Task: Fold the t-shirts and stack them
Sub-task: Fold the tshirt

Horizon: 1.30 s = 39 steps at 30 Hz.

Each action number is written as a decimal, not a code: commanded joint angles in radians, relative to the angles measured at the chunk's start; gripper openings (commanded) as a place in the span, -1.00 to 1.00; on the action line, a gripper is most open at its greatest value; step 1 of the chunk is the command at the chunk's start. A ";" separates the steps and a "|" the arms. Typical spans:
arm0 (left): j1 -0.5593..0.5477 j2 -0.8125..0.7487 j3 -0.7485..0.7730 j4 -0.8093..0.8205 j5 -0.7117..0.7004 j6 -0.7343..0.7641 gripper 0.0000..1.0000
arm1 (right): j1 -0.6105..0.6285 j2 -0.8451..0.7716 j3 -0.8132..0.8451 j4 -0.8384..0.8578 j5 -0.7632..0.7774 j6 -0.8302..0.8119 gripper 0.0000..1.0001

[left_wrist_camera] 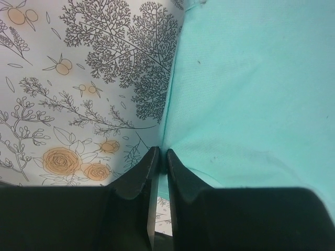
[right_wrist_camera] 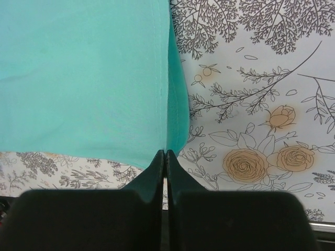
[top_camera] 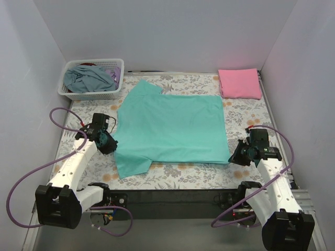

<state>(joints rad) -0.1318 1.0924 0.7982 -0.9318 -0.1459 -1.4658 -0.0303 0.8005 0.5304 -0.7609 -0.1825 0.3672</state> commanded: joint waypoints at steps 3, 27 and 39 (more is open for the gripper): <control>0.009 0.024 0.048 0.016 -0.017 0.015 -0.78 | -0.002 0.066 0.120 0.011 0.037 -0.036 -0.97; 0.011 0.267 0.179 0.088 0.026 0.099 -0.18 | 0.003 0.525 0.318 0.229 -0.058 -0.066 -0.97; 0.009 0.175 0.197 0.126 0.074 0.188 -0.03 | 0.081 0.309 0.374 0.083 0.000 -0.191 0.04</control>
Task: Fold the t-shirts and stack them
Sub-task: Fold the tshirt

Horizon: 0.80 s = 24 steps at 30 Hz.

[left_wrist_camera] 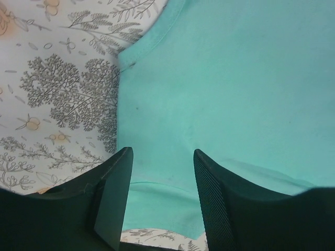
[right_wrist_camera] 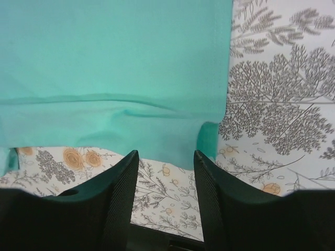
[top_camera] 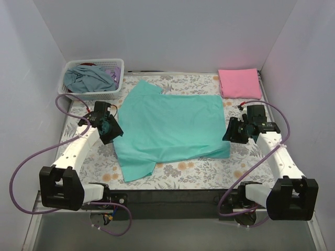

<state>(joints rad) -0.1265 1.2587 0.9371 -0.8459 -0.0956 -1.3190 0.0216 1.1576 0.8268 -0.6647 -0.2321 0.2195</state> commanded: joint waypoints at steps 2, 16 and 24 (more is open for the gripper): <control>0.005 0.033 0.077 0.077 0.048 0.044 -0.03 | 0.046 -0.029 0.116 0.003 0.047 -0.057 0.10; -0.048 0.438 0.180 0.275 0.077 0.003 -0.10 | 0.205 0.385 0.176 0.261 0.148 -0.002 -0.03; -0.048 0.620 0.285 0.300 0.004 -0.023 -0.14 | 0.201 0.602 0.267 0.350 0.266 -0.037 -0.03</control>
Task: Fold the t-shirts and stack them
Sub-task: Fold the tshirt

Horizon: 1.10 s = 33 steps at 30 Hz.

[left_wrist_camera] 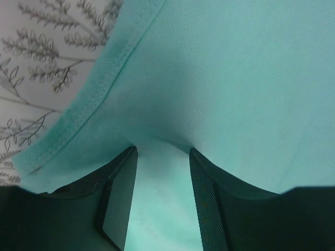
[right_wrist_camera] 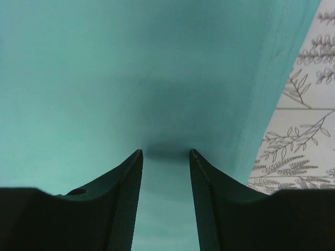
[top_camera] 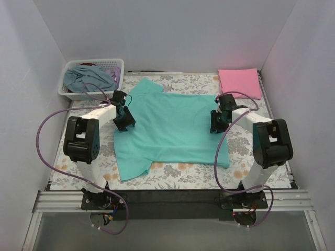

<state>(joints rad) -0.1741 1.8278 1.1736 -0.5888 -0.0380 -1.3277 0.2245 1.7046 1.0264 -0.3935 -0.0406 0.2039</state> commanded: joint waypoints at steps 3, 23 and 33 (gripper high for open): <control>0.002 0.122 0.113 0.044 -0.089 -0.013 -0.14 | -0.011 0.144 0.132 0.100 0.099 -0.027 -0.04; -0.159 -0.301 -0.109 -0.059 -0.142 0.035 0.12 | 0.183 -0.197 -0.009 0.041 -0.018 0.038 -0.11; -0.168 -0.688 -0.442 0.043 -0.169 0.048 0.12 | 0.412 -0.165 -0.095 0.139 -0.010 0.138 -0.31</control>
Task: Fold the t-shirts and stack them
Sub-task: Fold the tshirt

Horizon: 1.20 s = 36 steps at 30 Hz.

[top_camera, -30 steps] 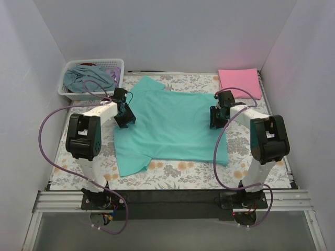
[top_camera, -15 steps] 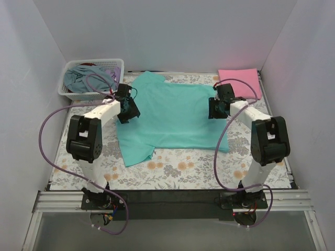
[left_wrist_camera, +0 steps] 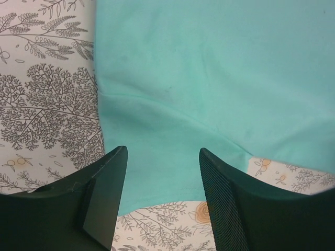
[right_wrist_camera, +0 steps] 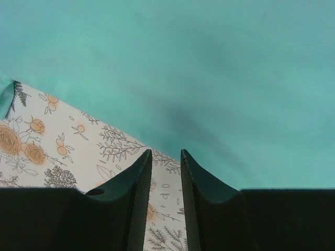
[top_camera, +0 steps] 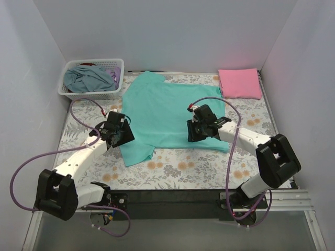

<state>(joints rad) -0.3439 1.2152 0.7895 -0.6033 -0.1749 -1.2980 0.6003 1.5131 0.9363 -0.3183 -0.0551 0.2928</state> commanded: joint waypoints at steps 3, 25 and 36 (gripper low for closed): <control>0.002 -0.137 -0.107 0.105 -0.051 0.037 0.13 | 0.082 0.071 -0.007 0.073 0.031 0.063 -0.32; 0.002 -0.189 -0.170 0.180 -0.114 0.020 0.13 | 0.124 0.079 -0.067 -0.100 -0.095 0.183 -0.27; 0.002 -0.132 -0.162 0.178 -0.075 0.028 0.14 | 0.037 -0.203 -0.053 -0.265 0.251 0.135 -0.22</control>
<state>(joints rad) -0.3439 1.0863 0.6117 -0.4397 -0.2501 -1.2823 0.6994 1.3594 0.8703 -0.4969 0.0444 0.4553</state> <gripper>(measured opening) 0.567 0.384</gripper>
